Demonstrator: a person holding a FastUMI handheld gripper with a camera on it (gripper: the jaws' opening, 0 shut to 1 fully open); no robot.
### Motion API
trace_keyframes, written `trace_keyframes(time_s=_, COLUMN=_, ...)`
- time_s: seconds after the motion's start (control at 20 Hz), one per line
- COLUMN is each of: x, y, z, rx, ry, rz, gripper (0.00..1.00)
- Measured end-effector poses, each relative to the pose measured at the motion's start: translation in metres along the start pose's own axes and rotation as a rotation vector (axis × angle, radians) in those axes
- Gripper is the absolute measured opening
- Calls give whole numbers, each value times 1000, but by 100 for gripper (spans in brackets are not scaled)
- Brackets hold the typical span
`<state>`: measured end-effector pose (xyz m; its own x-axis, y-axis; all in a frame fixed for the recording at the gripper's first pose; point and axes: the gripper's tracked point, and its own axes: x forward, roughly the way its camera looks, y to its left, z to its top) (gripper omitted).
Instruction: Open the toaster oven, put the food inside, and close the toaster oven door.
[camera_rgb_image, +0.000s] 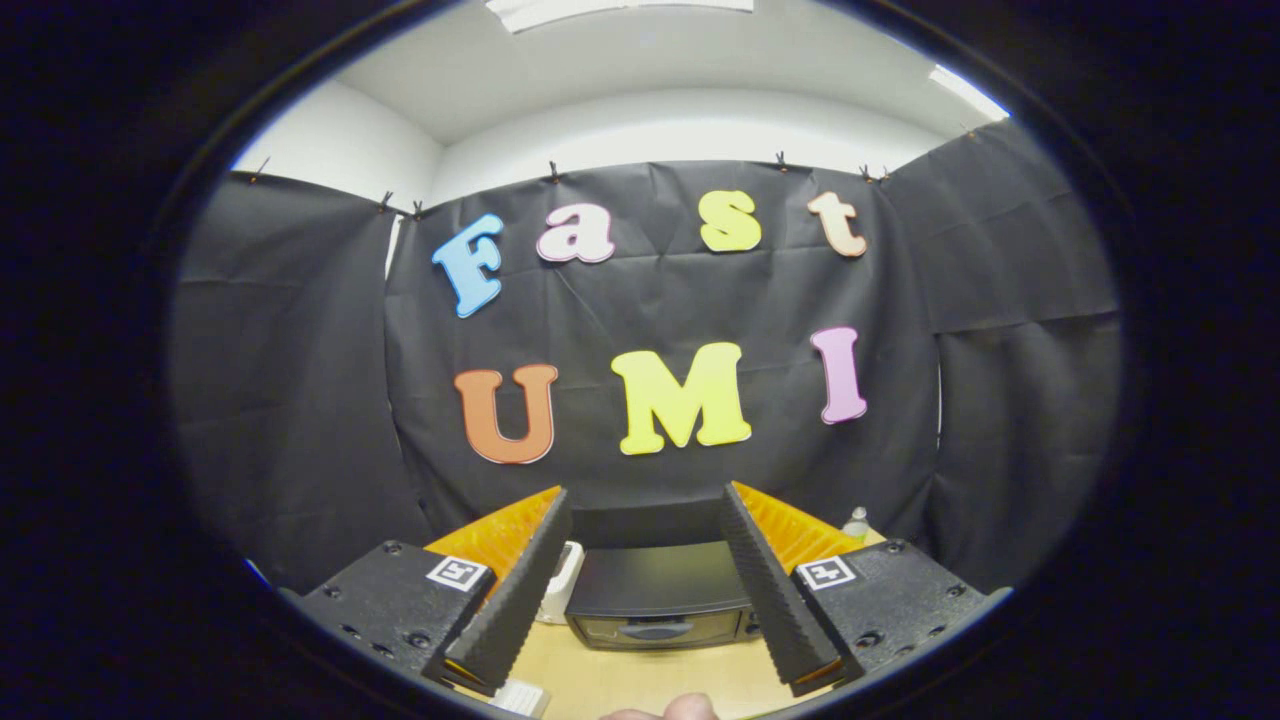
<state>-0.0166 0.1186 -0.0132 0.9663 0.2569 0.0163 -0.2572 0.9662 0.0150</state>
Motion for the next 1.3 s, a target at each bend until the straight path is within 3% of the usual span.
trace_keyframes(time_s=1.3, x=-10, y=0, z=-24, rx=11, ry=58, rz=5, gripper=100)
